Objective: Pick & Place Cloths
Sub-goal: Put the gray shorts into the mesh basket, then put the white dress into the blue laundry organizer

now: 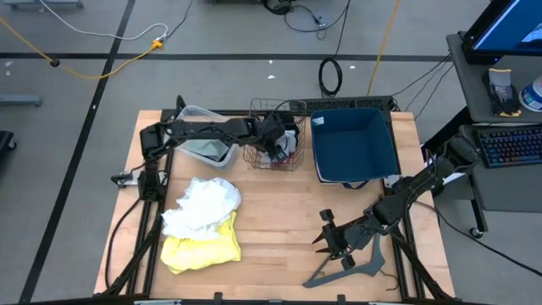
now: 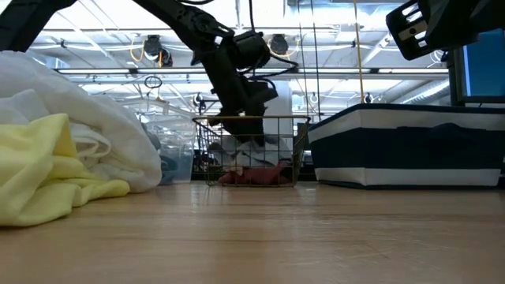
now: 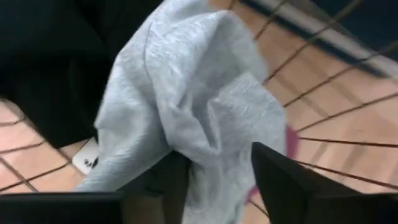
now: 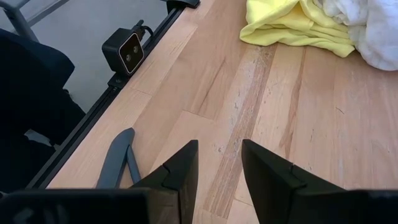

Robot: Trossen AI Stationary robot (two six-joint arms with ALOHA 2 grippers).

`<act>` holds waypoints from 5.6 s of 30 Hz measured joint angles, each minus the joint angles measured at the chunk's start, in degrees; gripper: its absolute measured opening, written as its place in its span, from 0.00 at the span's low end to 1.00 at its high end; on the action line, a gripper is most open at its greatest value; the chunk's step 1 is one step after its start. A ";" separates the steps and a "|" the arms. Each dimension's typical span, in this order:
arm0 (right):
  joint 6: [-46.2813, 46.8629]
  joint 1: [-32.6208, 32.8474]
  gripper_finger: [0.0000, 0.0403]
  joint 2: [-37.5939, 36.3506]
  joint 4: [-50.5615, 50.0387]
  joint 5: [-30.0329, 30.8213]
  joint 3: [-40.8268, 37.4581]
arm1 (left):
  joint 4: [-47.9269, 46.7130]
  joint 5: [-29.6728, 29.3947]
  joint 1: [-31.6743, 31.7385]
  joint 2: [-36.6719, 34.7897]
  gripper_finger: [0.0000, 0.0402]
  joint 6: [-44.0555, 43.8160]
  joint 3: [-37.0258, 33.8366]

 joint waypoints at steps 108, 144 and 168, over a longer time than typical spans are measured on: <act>-0.11 -0.02 0.29 -0.01 0.28 0.20 -0.02 | -21.37 -11.00 -52.11 -26.40 0.32 -59.16 -39.30; 0.00 -0.02 0.29 -0.01 0.39 0.04 -0.02 | -47.26 -26.53 -52.39 -26.20 0.13 -43.59 3.27; -26.60 0.00 0.29 0.01 31.10 0.02 -0.02 | -11.81 -47.08 -49.45 -26.27 0.13 1.40 14.36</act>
